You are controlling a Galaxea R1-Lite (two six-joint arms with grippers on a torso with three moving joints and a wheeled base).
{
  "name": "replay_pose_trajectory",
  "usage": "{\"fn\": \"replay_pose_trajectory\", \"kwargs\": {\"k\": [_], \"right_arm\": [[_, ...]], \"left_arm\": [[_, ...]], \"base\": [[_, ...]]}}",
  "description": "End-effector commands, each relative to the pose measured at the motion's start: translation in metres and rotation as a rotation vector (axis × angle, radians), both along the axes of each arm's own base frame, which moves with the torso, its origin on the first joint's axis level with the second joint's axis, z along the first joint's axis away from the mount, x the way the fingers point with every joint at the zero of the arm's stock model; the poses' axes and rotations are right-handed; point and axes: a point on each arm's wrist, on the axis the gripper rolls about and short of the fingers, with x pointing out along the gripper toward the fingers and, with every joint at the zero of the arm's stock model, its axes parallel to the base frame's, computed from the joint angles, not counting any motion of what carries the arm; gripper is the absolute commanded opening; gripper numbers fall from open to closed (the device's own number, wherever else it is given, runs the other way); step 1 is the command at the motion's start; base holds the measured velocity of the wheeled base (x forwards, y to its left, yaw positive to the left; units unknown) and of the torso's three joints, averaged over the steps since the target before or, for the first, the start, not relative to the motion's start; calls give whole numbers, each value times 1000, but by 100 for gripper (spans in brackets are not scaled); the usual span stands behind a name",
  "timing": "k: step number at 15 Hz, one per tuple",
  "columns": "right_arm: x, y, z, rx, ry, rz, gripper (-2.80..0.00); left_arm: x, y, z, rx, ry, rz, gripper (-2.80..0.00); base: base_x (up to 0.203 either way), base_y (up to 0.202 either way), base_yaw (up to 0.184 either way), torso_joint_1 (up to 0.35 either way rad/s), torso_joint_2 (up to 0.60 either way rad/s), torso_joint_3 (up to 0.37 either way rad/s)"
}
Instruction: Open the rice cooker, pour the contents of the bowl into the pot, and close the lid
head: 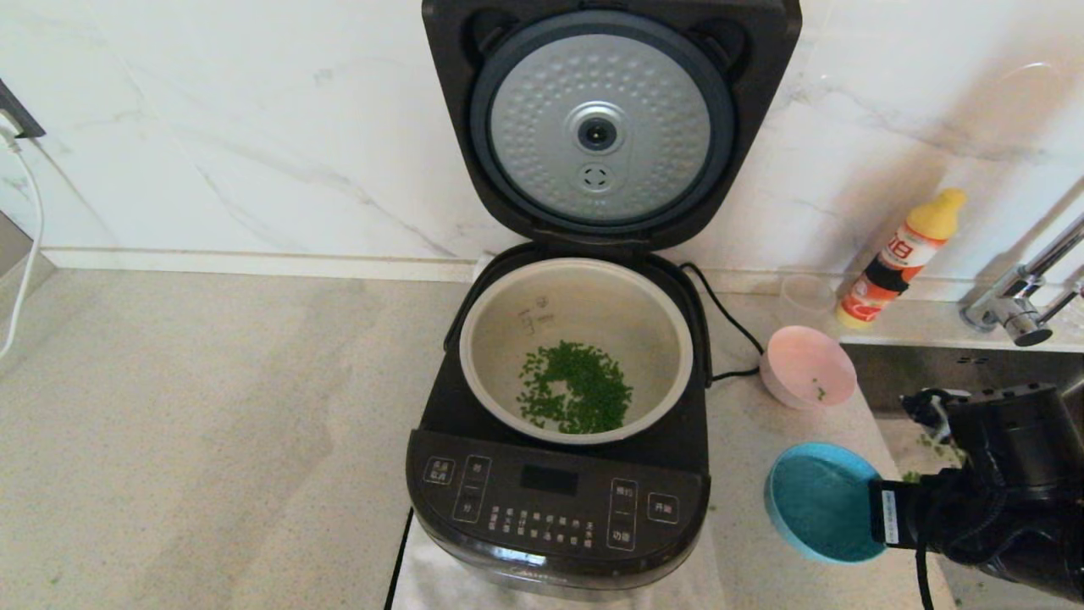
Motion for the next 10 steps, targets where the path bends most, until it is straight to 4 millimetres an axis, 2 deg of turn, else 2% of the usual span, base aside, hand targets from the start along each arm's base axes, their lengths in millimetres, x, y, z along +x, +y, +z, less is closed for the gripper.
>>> {"fn": "replay_pose_trajectory", "kwargs": {"k": [1, 4, 10], "right_arm": [[-6, -1, 12, 12, -34, 0, -280], [-10, -2, 29, 22, -46, 6, -280], [-7, 0, 77, 48, -58, 34, -280]], "left_arm": [[0, 0, 0, 0, 1, 0, -280], [0, 0, 0, 0, 0, 0, -280], [0, 0, 0, 0, 2, 0, -280]], "base": [[0, 0, 0, 0, 0, 0], [0, 0, 0, 0, 0, 0], [0, 0, 0, 0, 0, 0]]}}
